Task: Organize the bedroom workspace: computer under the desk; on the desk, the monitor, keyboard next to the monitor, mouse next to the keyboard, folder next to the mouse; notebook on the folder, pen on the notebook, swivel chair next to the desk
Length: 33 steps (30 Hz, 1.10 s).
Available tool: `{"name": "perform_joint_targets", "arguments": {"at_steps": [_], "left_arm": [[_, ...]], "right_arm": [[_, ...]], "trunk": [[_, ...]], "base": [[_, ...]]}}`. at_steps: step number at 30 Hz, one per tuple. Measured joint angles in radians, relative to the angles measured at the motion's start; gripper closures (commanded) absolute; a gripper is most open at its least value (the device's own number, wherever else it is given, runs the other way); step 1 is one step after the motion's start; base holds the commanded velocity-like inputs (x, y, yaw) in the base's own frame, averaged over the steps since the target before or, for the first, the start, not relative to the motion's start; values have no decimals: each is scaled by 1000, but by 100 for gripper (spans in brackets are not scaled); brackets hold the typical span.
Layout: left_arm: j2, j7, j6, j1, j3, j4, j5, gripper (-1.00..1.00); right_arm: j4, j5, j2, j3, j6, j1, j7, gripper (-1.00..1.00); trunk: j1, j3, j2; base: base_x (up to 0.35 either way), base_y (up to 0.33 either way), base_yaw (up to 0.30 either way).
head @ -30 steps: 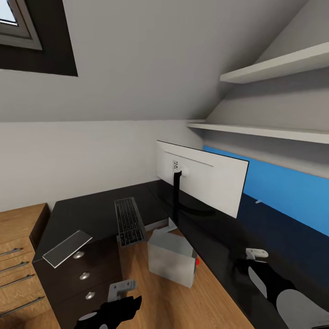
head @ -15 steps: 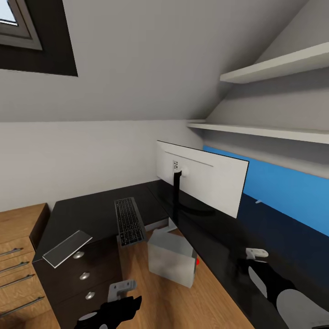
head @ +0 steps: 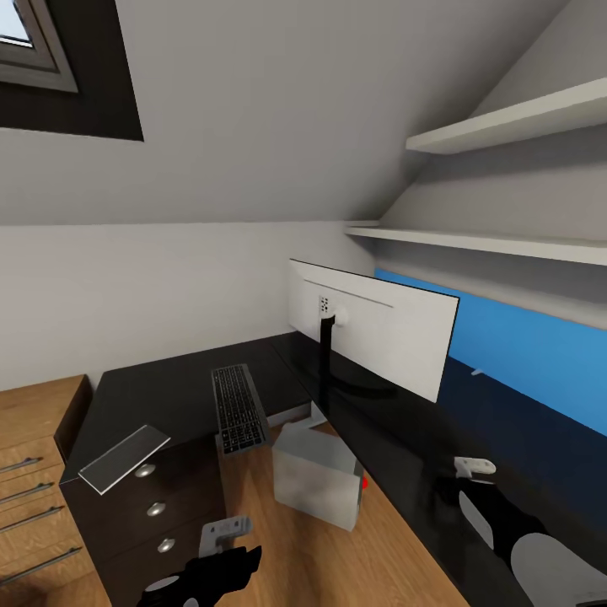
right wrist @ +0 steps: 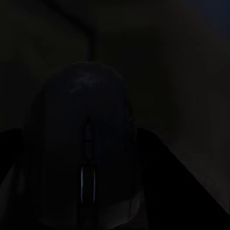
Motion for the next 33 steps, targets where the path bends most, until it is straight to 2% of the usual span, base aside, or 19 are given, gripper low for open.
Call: {"name": "perform_joint_targets", "arguments": {"at_steps": [6,12,21,29,33], "left_arm": [[0,0,-1,0,0,0,0,-100],[0,0,-1,0,0,0,-1,-100],[0,2,-5,0,1,0,-4,-100],[17,6,-6,0,1,0,-5,-100],[21,6,-27,0,1,-1,-5,-100]], "right_arm": [[-1,-4,0,0,-1,0,0,100],[-5,-4,0,1,-4,1,-1,100],[-80,-3,5,13,5,2,-3,100],[-93,-4,46,34,76,3,-3,100],[-166,-4,87,32,130,5,-7,100]], "trunk": [[0,0,0],[-23,19,42],[-57,47,105],[-88,72,161],[-103,85,189]], "base": [[0,0,0],[0,0,0],[0,0,0],[0,0,0],[0,0,57]]}}
